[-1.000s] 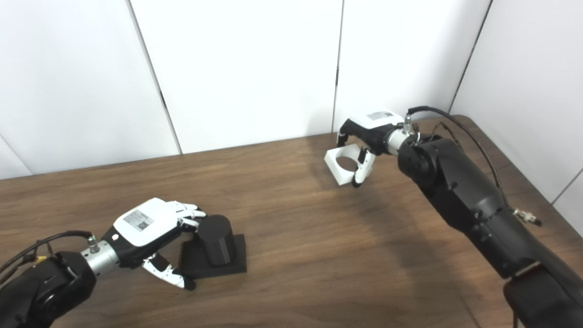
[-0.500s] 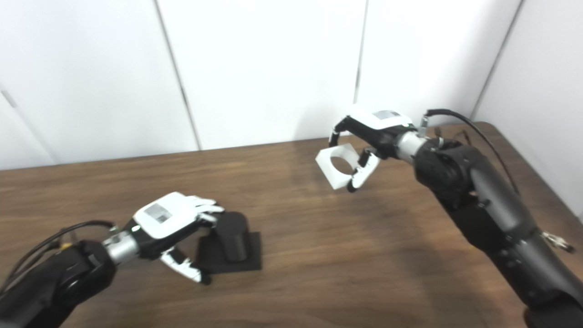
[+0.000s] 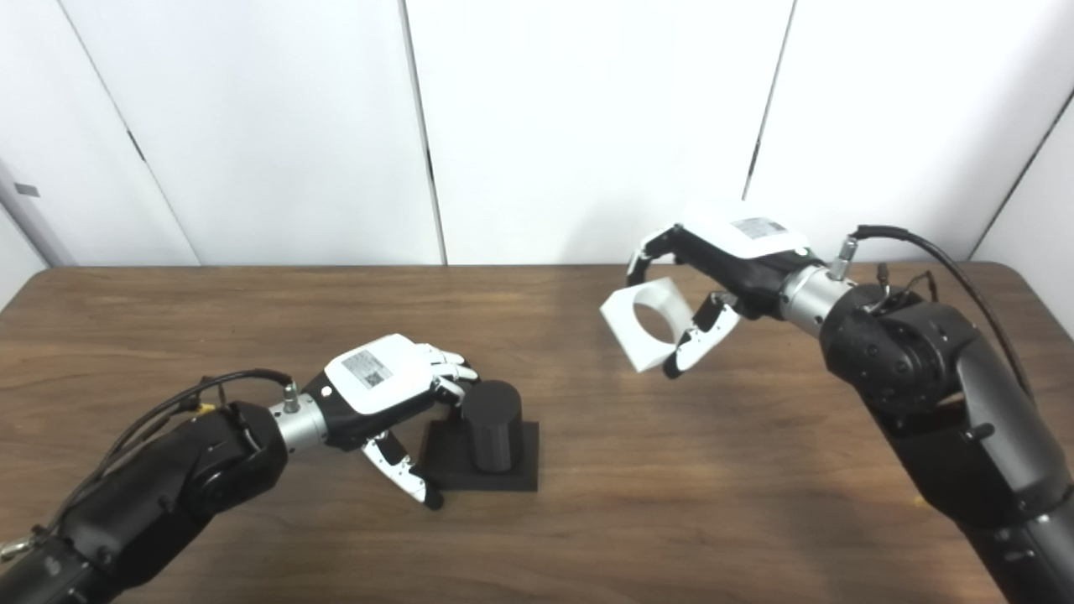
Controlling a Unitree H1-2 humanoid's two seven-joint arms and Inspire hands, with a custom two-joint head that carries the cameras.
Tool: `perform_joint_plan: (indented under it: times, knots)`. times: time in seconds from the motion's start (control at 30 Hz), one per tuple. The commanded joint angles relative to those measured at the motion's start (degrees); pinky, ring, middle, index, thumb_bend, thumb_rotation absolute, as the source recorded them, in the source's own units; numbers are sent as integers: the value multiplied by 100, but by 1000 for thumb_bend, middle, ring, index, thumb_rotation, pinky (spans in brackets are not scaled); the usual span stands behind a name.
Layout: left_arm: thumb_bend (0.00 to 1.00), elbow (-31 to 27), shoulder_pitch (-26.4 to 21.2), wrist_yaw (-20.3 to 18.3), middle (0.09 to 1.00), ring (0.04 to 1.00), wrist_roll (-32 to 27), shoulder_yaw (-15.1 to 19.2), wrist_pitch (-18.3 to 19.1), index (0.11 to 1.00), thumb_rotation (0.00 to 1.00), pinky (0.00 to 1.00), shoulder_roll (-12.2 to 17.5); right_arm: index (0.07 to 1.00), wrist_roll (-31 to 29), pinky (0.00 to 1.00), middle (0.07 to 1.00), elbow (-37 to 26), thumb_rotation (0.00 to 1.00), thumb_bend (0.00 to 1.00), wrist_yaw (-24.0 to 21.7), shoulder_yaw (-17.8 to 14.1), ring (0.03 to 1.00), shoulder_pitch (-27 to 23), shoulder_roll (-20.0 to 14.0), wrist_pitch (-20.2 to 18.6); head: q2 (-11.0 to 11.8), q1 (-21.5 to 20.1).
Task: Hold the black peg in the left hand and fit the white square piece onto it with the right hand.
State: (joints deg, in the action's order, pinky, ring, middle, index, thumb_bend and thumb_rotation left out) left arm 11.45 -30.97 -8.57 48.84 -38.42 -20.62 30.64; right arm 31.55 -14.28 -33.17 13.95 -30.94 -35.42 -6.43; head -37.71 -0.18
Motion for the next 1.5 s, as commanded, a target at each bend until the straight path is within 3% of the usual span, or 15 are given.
perform_joint_plan:
  times: [0.0, 0.6, 1.47]
  knots:
    - [520, 242, 341, -585, 849, 879, 538, -408, 64, 494, 83, 827, -88, 479, -77, 692, 734, -268, 132, 518, 5, -42, 774, -343, 44, 108, -10, -2]
    - [519, 318, 341, -407, 846, 867, 672, -439, 110, 493, 84, 805, -239, 479, -26, 697, 737, -195, 136, 518, -115, 314, 778, -468, 701, 187, -18, 105]
    - [518, 154, 313, -738, 865, 892, 638, -461, 358, 495, 86, 833, -297, 478, 156, 686, 737, 317, 134, 520, -51, 817, 764, -521, 1384, 515, -67, 211]
